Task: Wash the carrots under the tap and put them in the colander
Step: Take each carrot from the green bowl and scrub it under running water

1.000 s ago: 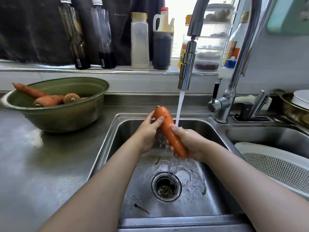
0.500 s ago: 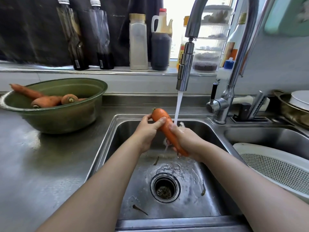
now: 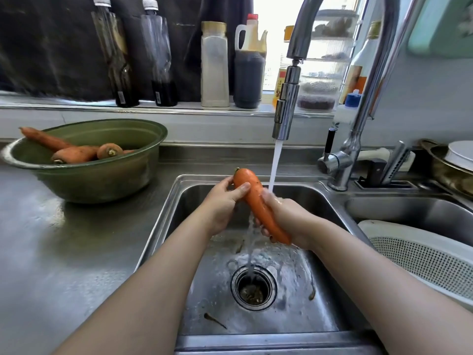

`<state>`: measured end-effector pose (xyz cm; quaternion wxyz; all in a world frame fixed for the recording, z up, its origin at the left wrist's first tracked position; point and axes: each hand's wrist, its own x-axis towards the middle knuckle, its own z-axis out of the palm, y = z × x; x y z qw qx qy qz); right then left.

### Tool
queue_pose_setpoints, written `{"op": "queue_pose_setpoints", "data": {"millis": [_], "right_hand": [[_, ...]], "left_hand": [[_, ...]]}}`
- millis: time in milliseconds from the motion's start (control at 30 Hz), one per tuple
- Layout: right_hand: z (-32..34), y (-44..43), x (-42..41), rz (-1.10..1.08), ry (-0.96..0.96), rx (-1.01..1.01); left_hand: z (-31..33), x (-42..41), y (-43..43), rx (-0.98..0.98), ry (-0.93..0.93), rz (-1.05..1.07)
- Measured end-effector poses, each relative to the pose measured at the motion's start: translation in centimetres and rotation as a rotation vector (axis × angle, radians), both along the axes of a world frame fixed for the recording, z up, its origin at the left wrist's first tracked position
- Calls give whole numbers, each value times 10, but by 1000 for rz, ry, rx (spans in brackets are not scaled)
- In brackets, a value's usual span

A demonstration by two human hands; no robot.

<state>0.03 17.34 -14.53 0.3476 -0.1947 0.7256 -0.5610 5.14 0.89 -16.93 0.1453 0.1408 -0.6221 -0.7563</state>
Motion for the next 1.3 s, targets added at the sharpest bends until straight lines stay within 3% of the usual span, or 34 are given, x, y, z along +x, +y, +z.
{"op": "queue_pose_setpoints", "data": {"millis": [133, 267, 367, 567, 800, 933, 1133, 1300], "right_hand": [[-1, 1, -2, -55, -62, -3], [-1, 13, -6, 116, -207, -81], [-7, 14, -9, 139, -163, -103], [-7, -1, 1, -115, 91, 39], [-8, 3, -4, -89, 183, 36], [-12, 5, 1, -8, 119, -6], [-8, 3, 3, -3, 182, -36], [-6, 12, -2, 127, 14, 5]], "left_hand": [[0, 1, 2, -4, 22, -4], [1, 2, 7, -19, 1, -22], [2, 2, 7, -30, 30, 0], [0, -1, 7, -76, 8, -10], [6, 4, 10, -81, -4, 42], [6, 5, 15, -124, -36, -3], [4, 6, 19, -245, -119, -60], [2, 6, 19, -284, -169, -36]]}}
